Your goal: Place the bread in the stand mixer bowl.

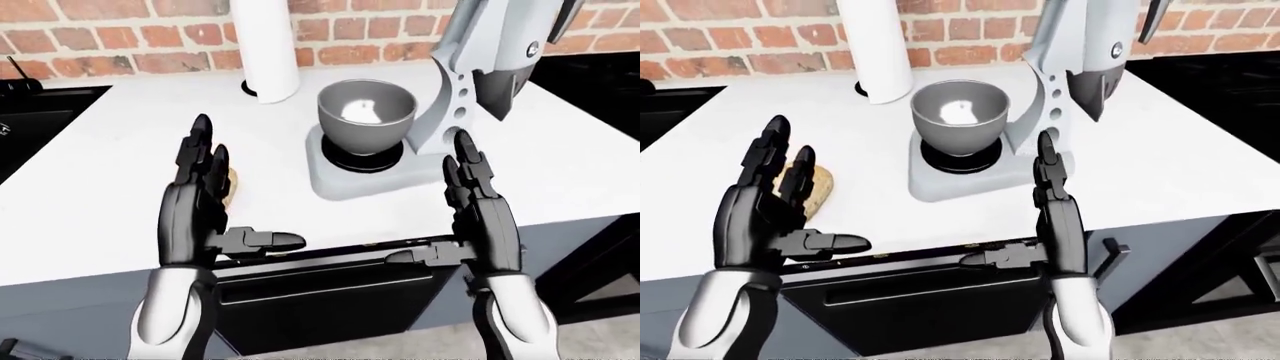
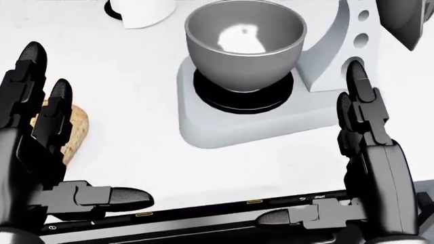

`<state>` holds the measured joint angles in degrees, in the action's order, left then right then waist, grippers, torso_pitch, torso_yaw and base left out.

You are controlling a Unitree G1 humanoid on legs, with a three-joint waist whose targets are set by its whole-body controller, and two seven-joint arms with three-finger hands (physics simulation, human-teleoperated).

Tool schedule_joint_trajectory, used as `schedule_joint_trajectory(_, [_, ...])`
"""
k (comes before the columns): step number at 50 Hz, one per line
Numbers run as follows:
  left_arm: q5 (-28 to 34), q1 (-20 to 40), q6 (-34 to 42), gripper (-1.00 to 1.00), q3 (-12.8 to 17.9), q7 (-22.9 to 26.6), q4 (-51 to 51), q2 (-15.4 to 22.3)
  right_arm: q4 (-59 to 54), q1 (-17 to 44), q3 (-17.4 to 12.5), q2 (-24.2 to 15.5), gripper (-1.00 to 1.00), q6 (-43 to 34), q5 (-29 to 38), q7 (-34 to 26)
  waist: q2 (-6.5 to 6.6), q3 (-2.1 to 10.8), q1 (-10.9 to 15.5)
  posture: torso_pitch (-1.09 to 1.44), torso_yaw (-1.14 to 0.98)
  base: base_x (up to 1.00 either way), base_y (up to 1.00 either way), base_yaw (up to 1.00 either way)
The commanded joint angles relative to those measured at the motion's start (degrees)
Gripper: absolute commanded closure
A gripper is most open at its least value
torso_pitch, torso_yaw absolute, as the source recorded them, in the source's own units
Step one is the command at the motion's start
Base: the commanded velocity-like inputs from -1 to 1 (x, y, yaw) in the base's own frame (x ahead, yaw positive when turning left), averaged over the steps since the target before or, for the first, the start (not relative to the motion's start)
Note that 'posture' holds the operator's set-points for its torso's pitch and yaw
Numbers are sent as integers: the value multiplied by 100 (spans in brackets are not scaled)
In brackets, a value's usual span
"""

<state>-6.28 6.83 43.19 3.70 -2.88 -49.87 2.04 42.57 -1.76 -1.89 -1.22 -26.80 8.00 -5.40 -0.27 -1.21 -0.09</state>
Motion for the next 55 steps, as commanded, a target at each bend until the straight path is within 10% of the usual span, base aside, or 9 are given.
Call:
schedule_joint_trajectory(1, [5,150,-79,-100,13,-20,-225,25,190,79,-3,-8,-100,199,-9,11,-8,77,1,0,0,0,0,0])
schedule_joint_trajectory(21, [-509,1951,1194,-100,1239,-385,-292,1298,-211,89,-39,-21,-100,514,-97,-32,43,24,-9,0,0,0,0,0])
schedule_joint_trajectory(32, [1302,1890,68,-100,895,213,960,1523,-243,55,-62,-28,-100,616,-128,-64,39,57,13,0,0,0,0,0])
schedule_joint_trajectory(55, [2754,1693,-675,-100,439,887,2201,949,-230,37,-81,-21,-100,706,-184,-60,8,175,29,0,0,0,0,0])
